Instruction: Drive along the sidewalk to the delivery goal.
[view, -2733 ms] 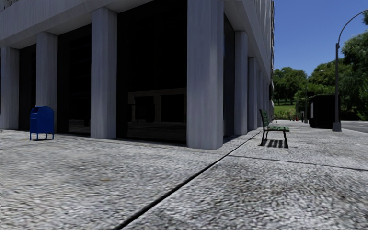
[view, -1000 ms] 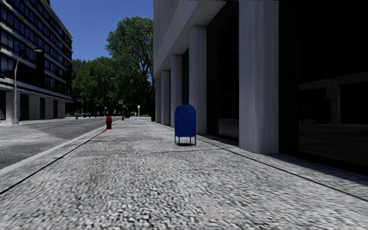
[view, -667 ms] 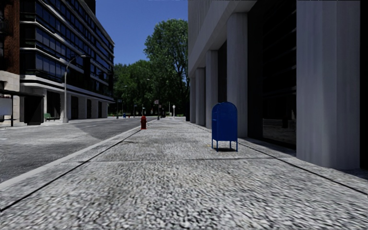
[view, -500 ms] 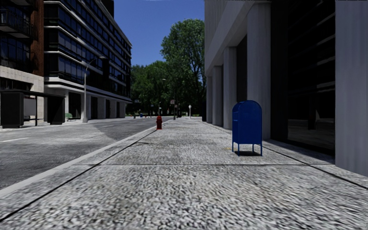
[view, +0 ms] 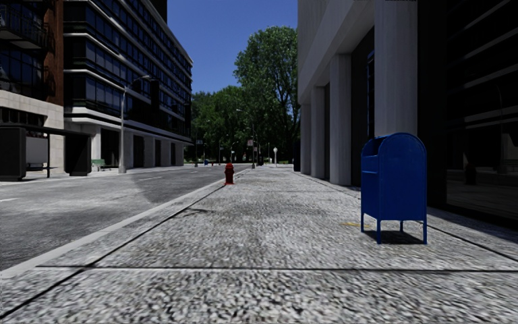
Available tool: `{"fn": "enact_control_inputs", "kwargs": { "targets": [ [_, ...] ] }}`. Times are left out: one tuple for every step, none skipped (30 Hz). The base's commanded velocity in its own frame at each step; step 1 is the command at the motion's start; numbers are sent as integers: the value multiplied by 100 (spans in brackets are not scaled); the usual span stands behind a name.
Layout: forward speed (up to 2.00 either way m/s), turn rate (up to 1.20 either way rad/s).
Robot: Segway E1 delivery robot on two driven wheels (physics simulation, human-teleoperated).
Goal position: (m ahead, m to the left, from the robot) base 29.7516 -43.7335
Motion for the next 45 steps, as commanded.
{"fn": "enact_control_inputs", "kwargs": {
  "targets": [
    [200, 0],
    [200, 0],
    [200, 0],
    [200, 0],
    [200, 0],
    [200, 0],
    [200, 0],
    [200, 0],
    [200, 0],
    [200, 0],
    [200, 0],
    [200, 0],
    [200, -5],
    [200, -5],
    [200, -12],
    [200, -16],
    [200, -21],
    [200, -21],
    [200, -23],
    [200, -24],
    [200, -25],
    [200, -25],
    [200, -25],
    [200, -25],
    [200, -25],
    [200, -25],
    [200, -25],
    [200, -25],
    [200, -25],
    [200, -25],
    [200, -25],
    [200, -25],
    [200, -25],
    [200, -25],
    [200, -25],
    [200, -25],
    [200, -25],
    [200, -25],
    [200, -25],
    [200, -25],
    [200, -25],
    [200, -22],
    [200, -3],
    [200, 0],
    [200, 0]
  ]
}}
